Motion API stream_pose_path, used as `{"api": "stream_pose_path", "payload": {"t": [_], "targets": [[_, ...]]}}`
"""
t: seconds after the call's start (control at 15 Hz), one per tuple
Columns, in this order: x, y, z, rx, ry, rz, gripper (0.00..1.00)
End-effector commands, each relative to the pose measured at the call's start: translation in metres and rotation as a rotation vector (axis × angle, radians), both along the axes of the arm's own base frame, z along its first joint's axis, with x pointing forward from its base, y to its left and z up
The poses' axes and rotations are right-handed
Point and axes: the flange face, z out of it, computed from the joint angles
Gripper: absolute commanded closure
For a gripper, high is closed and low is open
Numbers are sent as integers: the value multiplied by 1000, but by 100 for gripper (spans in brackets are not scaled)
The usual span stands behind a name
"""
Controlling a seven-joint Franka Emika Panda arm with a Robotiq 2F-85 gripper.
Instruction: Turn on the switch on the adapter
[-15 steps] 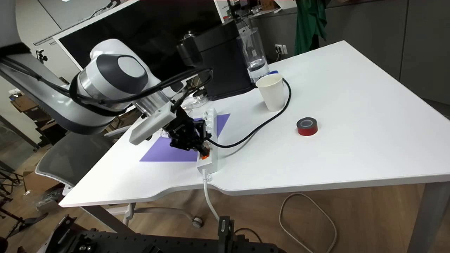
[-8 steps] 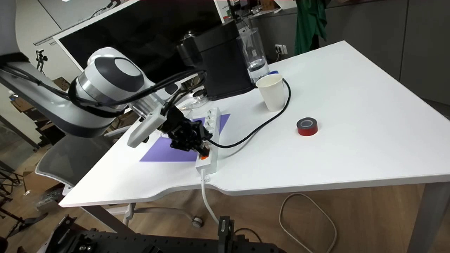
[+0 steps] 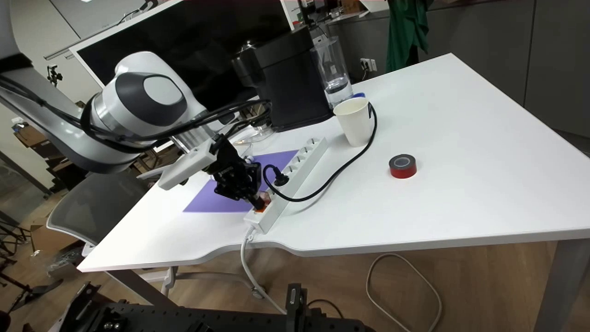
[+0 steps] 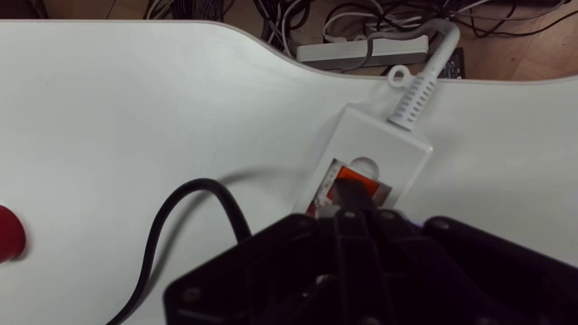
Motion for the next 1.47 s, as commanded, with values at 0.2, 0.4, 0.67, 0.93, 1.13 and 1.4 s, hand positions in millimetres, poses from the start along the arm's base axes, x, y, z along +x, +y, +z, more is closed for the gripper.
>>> {"api": "stream_pose_path", "payload": {"t": [0.2, 0.4, 0.67, 0.93, 1.13, 1.4], "targets": [[8, -2, 2, -28, -23, -43, 100], [7, -2, 1, -24, -23, -55, 100], [5, 1, 18, -25, -44, -35, 100], [3, 8, 51, -39, -79, 0, 100], [2, 10, 78, -62, -75, 3, 74], [-6, 15, 100, -26, -28, -39, 54]]}}
